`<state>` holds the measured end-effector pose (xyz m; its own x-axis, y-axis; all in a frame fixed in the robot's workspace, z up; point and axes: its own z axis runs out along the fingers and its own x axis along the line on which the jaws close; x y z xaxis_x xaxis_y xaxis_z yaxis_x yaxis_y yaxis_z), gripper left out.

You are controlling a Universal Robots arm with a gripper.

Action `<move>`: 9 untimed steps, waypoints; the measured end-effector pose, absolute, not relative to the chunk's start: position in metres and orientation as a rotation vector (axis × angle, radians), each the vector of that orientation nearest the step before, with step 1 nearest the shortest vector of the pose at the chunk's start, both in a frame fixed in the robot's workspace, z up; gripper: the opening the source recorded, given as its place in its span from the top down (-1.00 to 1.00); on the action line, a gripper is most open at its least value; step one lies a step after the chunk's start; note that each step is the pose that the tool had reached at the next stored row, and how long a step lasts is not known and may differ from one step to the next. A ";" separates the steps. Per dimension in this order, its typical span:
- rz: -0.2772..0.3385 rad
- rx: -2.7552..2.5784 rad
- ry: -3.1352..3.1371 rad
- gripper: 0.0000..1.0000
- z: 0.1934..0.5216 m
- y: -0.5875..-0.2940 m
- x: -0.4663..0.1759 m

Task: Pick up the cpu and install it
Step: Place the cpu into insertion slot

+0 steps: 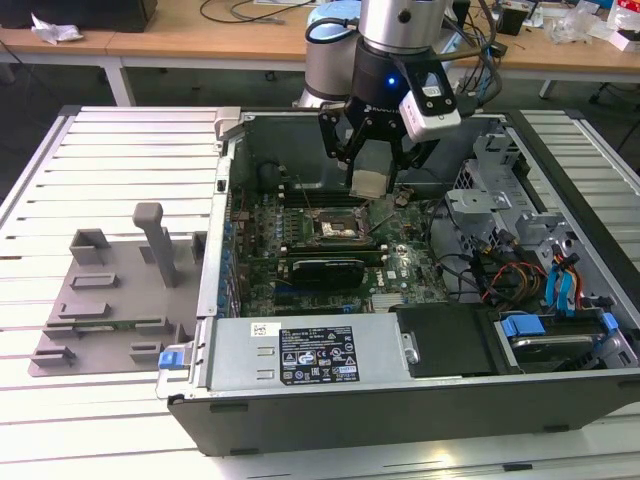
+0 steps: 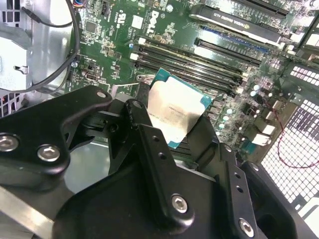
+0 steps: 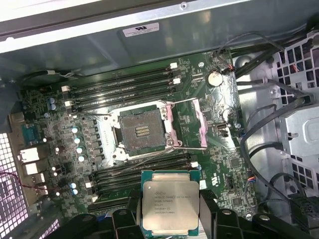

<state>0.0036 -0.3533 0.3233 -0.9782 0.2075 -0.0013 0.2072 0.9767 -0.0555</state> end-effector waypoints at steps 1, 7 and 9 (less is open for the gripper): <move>0.088 -0.330 -3.119 -0.10 0.323 -0.353 0.004; 0.094 -0.377 -3.113 -0.10 0.323 -0.353 0.004; 0.094 -0.396 -3.110 -0.10 0.323 -0.353 0.004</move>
